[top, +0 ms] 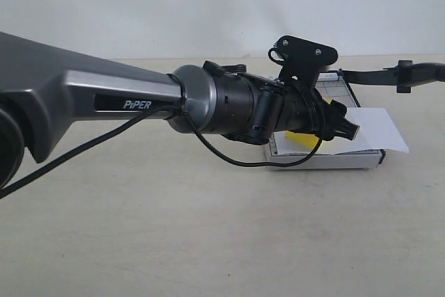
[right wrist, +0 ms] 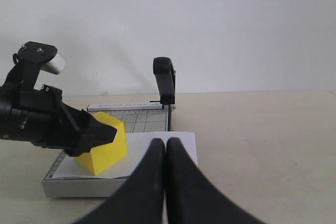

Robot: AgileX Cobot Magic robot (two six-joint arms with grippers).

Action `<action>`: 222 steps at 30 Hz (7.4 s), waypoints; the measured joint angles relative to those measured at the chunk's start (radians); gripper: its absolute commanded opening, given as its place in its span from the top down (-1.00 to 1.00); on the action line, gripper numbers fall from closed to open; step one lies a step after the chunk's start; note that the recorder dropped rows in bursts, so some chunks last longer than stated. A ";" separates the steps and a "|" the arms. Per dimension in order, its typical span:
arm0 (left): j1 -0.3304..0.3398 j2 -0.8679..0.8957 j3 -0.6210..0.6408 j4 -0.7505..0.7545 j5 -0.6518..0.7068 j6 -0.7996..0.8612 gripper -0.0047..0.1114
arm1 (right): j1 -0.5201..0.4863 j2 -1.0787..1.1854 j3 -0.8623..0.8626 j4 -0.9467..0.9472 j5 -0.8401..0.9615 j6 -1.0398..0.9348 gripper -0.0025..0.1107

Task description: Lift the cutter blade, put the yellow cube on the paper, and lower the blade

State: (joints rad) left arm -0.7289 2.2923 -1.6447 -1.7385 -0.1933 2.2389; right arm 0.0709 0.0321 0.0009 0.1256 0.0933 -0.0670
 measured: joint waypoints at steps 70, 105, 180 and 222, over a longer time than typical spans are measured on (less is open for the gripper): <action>0.000 -1.920 1.420 0.120 -0.002 -0.380 0.84 | 0.000 0.500 -0.554 -0.023 0.429 0.174 -0.36; 0.000 -1.920 1.420 0.120 0.000 -0.334 0.84 | 0.000 1.450 -1.263 -0.126 0.931 -0.009 -0.19; 0.000 -1.920 1.420 0.122 -0.002 -0.316 0.84 | -0.009 1.504 -0.640 0.102 0.278 -0.130 0.96; 0.000 -1.920 1.468 0.124 -0.025 -0.335 0.84 | -0.002 1.534 -0.570 0.106 0.167 -0.213 0.17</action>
State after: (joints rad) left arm -0.7289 0.3727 -0.1768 -1.6144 -0.2181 1.9043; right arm 0.0688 1.5658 -0.5686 0.2317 0.2605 -0.2804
